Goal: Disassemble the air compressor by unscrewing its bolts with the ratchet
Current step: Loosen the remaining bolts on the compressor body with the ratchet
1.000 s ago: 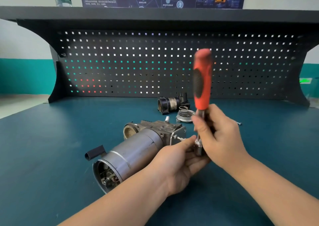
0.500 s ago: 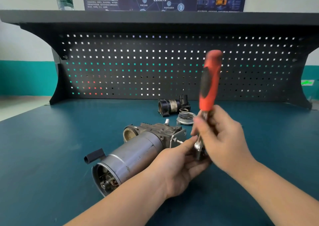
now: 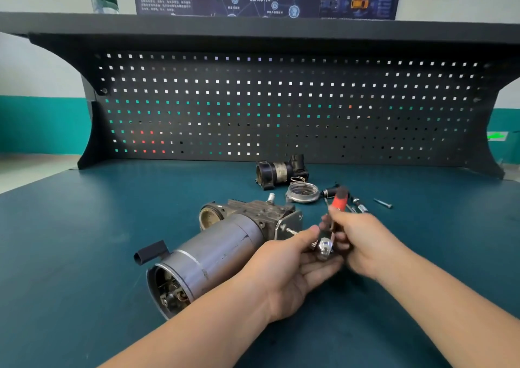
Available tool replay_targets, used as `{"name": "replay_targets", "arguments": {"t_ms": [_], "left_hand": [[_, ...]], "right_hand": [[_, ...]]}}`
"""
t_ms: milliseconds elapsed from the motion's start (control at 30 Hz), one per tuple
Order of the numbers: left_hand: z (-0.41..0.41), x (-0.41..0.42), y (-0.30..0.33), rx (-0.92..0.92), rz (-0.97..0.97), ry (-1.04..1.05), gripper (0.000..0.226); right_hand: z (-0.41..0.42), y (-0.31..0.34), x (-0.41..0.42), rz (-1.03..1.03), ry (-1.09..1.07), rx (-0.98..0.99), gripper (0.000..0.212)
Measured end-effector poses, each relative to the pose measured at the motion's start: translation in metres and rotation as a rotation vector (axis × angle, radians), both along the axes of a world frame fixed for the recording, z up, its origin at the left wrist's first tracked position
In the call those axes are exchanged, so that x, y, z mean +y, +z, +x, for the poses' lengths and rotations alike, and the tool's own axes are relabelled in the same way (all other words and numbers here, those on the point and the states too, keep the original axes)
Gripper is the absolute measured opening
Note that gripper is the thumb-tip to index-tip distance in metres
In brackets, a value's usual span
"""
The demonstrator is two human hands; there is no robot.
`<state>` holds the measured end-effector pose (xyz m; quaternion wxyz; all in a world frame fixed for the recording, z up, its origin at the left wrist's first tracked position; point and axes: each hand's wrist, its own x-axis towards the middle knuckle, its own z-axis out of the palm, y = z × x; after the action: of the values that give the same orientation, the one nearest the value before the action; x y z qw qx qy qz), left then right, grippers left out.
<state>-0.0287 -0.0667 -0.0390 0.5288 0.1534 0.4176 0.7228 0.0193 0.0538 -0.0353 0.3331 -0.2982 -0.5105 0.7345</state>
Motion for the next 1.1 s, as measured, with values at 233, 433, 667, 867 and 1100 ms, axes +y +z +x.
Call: {"name": "replay_targets", "arguments": {"t_ms": [233, 433, 667, 867, 1100], "left_hand": [[-0.001, 0.000, -0.001, -0.003, -0.015, 0.038, 0.026], [0.000, -0.003, 0.002, 0.002, 0.045, 0.000, 0.024], [0.000, -0.002, 0.002, -0.038, -0.011, 0.020, 0.018], [0.000, -0.002, 0.004, -0.060, 0.017, 0.004, 0.019], [0.001, -0.004, 0.003, -0.039, 0.045, 0.007, 0.019]], "right_hand": [[0.013, 0.012, -0.015, 0.822, -0.153, 0.139, 0.020], [0.026, 0.016, -0.028, 1.796, -0.016, 0.216, 0.005], [0.009, 0.013, -0.001, 0.434, -0.084, -0.001, 0.025], [0.004, 0.005, -0.004, 0.106, -0.062, 0.060, 0.028], [0.027, 0.016, -0.026, 1.444, -0.085, 0.264, 0.013]]}}
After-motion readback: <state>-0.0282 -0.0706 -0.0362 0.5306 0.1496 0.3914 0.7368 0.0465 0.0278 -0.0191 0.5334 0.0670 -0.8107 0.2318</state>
